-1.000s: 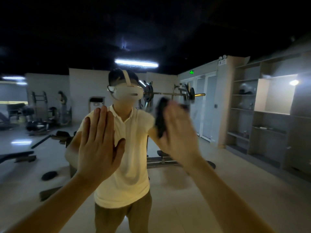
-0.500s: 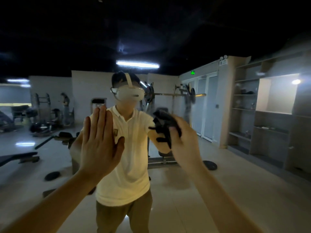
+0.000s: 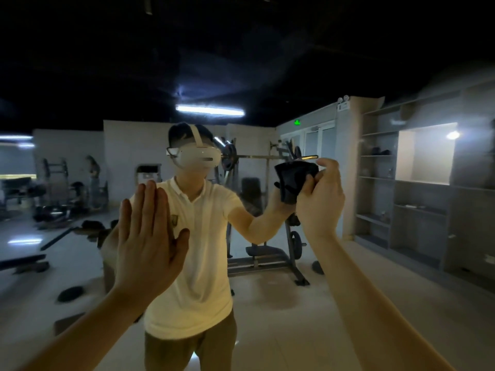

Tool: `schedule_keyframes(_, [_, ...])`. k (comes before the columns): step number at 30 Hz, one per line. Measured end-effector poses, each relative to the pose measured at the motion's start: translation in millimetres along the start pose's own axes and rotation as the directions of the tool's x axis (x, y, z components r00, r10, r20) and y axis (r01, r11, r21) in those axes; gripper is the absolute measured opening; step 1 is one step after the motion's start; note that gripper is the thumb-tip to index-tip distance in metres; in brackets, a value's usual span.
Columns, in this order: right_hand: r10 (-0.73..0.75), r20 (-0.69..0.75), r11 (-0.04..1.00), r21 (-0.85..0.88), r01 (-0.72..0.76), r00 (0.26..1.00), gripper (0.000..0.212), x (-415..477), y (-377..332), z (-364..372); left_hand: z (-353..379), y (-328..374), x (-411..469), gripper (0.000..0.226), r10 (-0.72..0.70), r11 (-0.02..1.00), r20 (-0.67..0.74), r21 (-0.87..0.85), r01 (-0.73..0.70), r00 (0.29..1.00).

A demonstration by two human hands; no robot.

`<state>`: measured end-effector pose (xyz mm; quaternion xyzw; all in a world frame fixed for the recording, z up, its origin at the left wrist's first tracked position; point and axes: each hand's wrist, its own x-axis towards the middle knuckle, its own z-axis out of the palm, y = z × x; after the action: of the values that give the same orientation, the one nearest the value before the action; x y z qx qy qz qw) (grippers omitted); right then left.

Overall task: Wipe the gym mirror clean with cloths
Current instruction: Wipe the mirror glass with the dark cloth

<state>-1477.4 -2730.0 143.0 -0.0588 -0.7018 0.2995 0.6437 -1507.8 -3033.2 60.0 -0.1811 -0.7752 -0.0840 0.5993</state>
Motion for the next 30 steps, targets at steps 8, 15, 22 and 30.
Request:
schedule_keyframes(8, [-0.185,0.130,0.983,0.035,0.182,0.974,0.035,-73.1,-67.7,42.9,-5.0,5.0,12.2,0.088,0.038,0.999,-0.099,-0.012,-0.039,0.994])
schedule_keyframes(15, [-0.342,0.120,0.933,-0.074,0.352,0.932,0.014,-9.1,-21.1,16.6,4.1,18.1,31.2,0.081,0.042,0.999,-0.057,0.006,-0.042,0.997])
schedule_keyframes(22, [-0.100,-0.101,0.984,-0.159,0.083,0.990,0.030,-7.0,-44.1,45.3,9.9,14.3,31.2,0.088,0.046,0.997,-0.017,0.057,-0.045,0.999])
schedule_keyframes(30, [-0.656,0.234,0.748,0.078,0.659,0.717,0.029,-78.4,-55.7,53.0,0.7,-2.2,25.4,0.082,0.122,0.992,0.028,-0.023,-0.121,0.992])
